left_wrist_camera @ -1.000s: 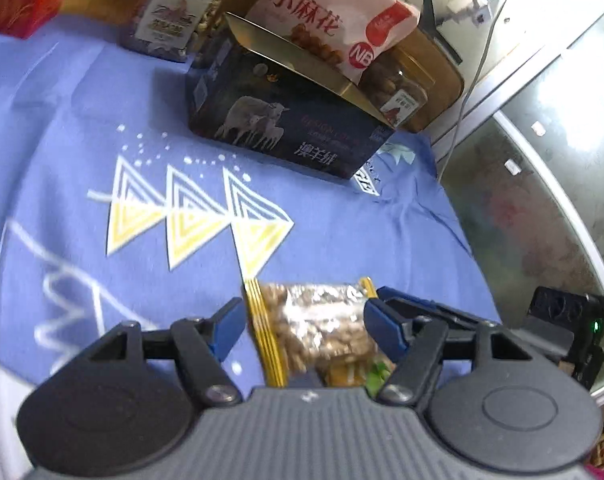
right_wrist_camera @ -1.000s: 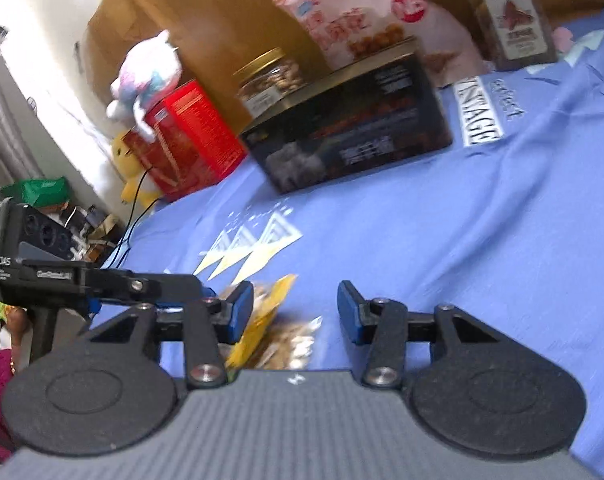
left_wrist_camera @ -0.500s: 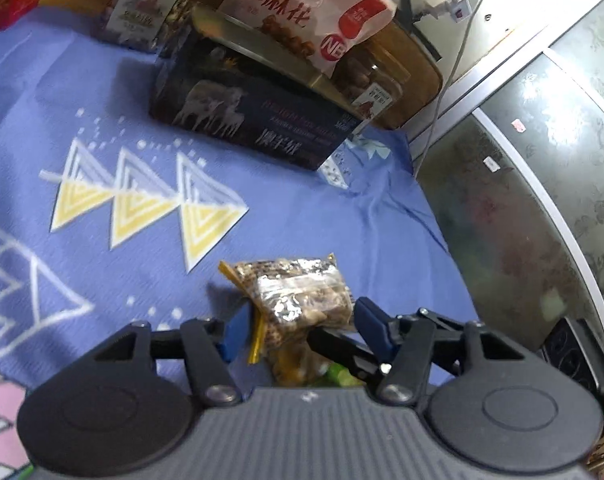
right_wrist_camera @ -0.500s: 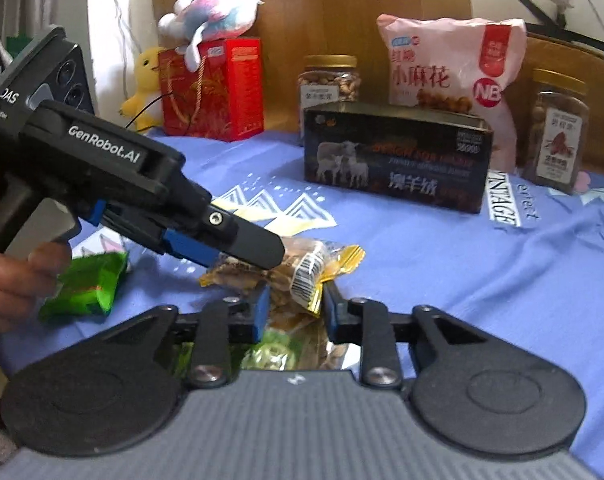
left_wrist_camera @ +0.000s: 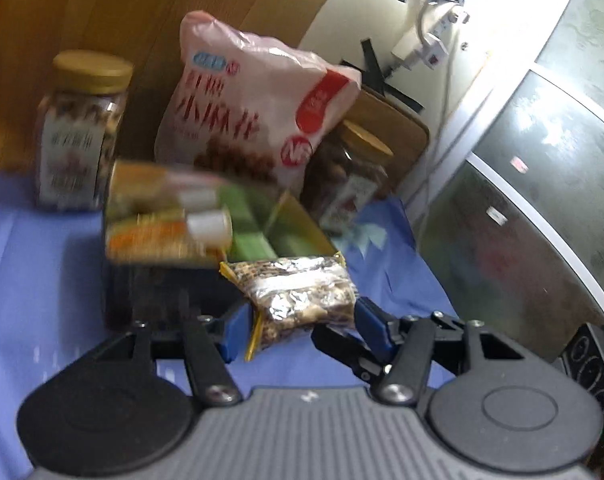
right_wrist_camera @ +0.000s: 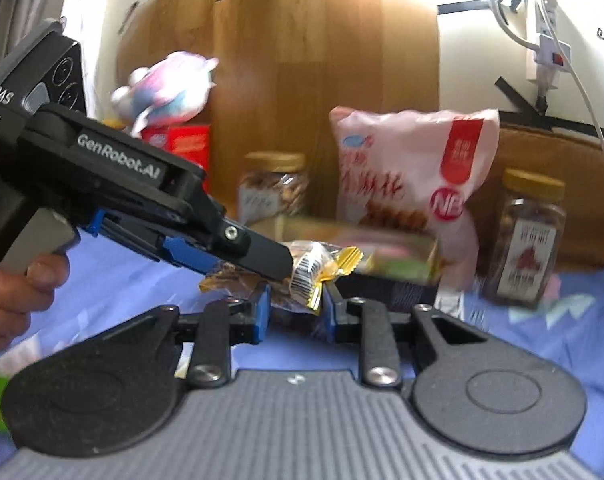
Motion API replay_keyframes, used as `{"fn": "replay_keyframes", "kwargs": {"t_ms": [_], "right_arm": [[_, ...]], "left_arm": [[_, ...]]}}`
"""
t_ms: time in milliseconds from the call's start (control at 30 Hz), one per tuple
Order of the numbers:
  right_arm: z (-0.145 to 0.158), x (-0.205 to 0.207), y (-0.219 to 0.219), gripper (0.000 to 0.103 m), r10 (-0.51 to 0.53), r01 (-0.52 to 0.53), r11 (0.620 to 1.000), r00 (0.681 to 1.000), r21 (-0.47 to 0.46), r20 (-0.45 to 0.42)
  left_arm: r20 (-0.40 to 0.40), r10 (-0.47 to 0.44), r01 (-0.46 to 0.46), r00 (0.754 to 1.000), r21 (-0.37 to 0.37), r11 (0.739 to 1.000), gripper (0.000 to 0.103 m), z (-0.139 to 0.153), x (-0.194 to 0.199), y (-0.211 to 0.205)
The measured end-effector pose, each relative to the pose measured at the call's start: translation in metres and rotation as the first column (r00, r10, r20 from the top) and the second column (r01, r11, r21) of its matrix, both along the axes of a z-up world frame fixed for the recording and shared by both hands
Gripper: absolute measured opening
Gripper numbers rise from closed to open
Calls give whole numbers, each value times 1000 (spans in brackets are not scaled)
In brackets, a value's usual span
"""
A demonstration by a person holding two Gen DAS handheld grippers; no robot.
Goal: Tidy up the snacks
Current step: 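Carry the nut bag with the left gripper and release it into the tin, then grasp the green pickle bag with the left gripper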
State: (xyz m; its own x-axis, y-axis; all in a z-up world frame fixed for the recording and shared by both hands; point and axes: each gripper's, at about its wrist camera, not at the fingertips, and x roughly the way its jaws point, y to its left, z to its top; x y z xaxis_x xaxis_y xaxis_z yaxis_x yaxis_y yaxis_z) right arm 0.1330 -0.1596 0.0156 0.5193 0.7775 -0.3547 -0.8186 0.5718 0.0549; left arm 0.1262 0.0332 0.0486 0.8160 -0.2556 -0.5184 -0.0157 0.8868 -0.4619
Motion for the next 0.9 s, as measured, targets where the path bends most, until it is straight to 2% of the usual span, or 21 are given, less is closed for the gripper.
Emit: {"fn": "replay_keyframes", "kwargs": {"t_ms": [133,267,333,433,633,700,767,833,900], "right_arm": [[2,43,9,30,-36,36,999,999,10,-18],[-6,66,17,31,-75,75,997,997,-19,-22],[-11,73,18,34,-97,96,995,995,-30,-36],[-12,75,13,47,-134,133,991,989,-13,-57],[-7,53,-25,49,-149,159,985,980,73,-129],[-10,40,-42,49,-129,151,983,971,100,-200],[-18,29,-56,49,-75,115,986,950,117,-304],[-31,13,-71,49,-12,69,990,911,124,-413],[-41,-9,-84,49,54,17,989,883,147,-467]], "left_arm": [[-10,9,-9,1000,-7,1000,56,-4,41,8],[-37,21,-22,999,-15,1000,56,-15,67,11],[-43,27,-28,999,-14,1000,61,-19,73,12],[-30,34,-34,999,-6,999,66,-17,69,11],[23,-16,16,1000,17,1000,67,-3,18,2],[11,-55,55,998,2,999,67,-8,-7,-3],[-22,-87,87,996,-13,996,67,-19,-31,-7],[-43,-119,118,992,-27,993,67,-30,-59,-10],[-58,-138,135,989,-41,990,67,-41,-89,-10]]}}
